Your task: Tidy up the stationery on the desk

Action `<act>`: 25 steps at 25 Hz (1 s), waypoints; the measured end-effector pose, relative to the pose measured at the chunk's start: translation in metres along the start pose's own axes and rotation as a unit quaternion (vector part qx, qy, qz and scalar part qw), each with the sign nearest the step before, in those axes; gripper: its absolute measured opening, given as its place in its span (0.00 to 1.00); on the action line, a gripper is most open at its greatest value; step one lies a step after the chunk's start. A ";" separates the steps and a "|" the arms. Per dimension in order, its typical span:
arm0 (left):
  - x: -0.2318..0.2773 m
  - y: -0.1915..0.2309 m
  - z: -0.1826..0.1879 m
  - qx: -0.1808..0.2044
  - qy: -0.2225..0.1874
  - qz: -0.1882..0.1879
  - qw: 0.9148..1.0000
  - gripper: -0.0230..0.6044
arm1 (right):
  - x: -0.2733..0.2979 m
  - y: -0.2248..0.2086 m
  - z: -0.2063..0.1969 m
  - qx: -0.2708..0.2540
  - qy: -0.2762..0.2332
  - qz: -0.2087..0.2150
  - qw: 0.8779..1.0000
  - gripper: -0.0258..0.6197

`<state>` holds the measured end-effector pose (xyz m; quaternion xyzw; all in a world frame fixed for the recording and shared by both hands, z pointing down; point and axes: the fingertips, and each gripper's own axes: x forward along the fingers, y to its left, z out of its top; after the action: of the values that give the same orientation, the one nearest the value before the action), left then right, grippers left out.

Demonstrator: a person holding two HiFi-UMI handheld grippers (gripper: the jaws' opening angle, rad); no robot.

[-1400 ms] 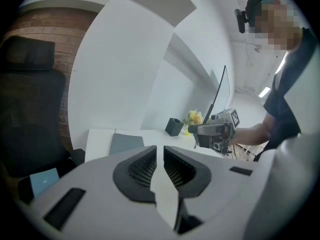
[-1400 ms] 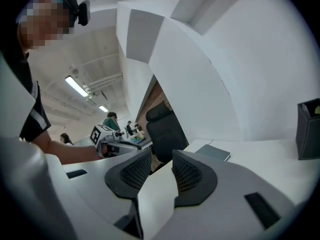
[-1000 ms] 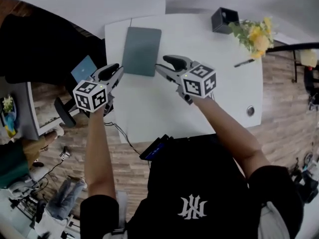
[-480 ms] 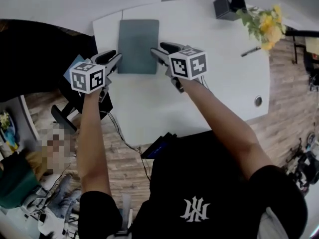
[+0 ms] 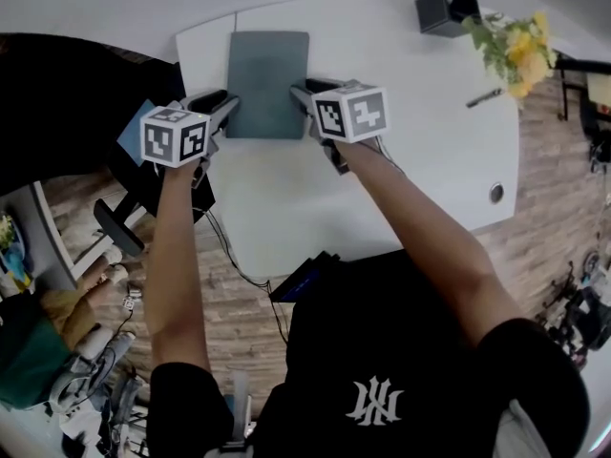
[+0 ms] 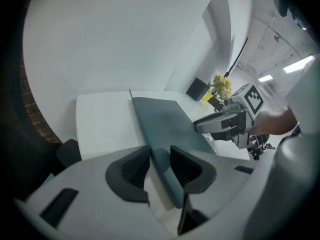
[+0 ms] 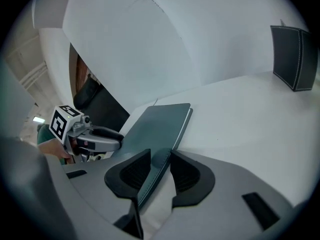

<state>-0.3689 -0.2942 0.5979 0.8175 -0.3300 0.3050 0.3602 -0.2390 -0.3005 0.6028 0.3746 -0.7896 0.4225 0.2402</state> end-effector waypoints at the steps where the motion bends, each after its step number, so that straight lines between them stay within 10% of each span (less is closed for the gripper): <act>1: 0.000 0.000 0.000 0.000 0.000 -0.001 1.000 0.24 | 0.000 -0.001 0.000 -0.003 0.002 -0.004 1.000 0.25; 14: 0.004 -0.023 -0.012 0.001 0.013 0.016 1.000 0.22 | -0.012 -0.009 -0.009 -0.052 0.020 -0.004 0.998 0.23; 25: 0.023 -0.121 -0.061 -0.006 0.043 0.018 0.999 0.22 | -0.075 -0.039 -0.070 -0.115 0.064 0.028 0.991 0.23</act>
<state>-0.2793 -0.1903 0.6019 0.7953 -0.3307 0.3448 0.3732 -0.1586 -0.2266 0.6063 0.2948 -0.8261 0.3586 0.3195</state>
